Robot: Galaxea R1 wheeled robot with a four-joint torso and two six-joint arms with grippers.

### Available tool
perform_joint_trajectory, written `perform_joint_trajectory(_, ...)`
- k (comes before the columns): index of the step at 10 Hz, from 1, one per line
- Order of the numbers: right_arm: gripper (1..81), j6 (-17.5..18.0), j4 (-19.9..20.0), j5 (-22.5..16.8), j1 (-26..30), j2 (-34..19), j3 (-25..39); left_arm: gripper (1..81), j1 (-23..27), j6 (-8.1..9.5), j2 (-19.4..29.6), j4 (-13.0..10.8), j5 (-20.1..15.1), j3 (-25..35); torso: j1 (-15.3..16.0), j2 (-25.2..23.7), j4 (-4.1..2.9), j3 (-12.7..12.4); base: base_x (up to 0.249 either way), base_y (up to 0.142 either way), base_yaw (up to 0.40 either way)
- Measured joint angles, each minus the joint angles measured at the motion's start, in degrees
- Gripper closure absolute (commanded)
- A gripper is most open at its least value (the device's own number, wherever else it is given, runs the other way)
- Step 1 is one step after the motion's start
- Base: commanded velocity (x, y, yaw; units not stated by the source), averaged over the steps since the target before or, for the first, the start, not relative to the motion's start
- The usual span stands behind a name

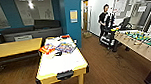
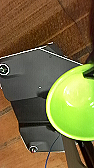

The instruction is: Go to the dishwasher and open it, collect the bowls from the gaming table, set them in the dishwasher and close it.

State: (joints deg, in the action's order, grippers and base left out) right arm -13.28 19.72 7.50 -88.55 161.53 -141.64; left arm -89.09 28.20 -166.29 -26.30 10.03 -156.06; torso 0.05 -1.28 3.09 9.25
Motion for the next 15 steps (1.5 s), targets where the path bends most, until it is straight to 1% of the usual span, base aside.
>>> perform_joint_trajectory(2,81.1,0.0,0.0,0.0,0.0,1.2,-0.6,81.1,0.0,0.00,0.0,0.0,0.0,0.0,0.0,0.0,0.00,0.0,0.000,0.000,-0.385)
perform_joint_trajectory(5,81.1,0.0,0.0,0.0,-0.1,1.1,-0.9,81.1,0.0,0.00,0.2,0.0,-0.1,0.0,0.0,0.0,0.00,0.0,0.000,0.000,-0.385)
perform_joint_trajectory(6,81.1,0.0,0.0,0.0,-0.3,1.2,-0.9,81.1,0.0,0.00,0.2,0.0,-0.2,0.0,0.0,0.0,0.00,-0.4,0.000,0.000,-0.385)
perform_joint_trajectory(8,81.1,0.0,0.0,-0.1,-0.6,1.2,-1.0,81.1,-0.2,-0.06,0.1,0.0,-0.1,0.0,0.0,0.0,0.00,-2.8,0.000,0.000,-0.385)
perform_joint_trajectory(10,81.1,0.0,0.1,-0.1,-1.0,1.2,-1.6,81.1,-0.5,-0.11,0.1,0.0,-0.2,0.0,-0.1,0.0,0.00,-3.7,0.000,0.000,-0.385)
perform_joint_trajectory(15,81.1,0.2,0.1,0.0,-1.0,1.9,-1.8,81.1,-0.7,-0.15,-0.3,0.0,-0.5,0.0,-0.1,0.0,0.00,-3.7,0.000,0.000,-0.385)
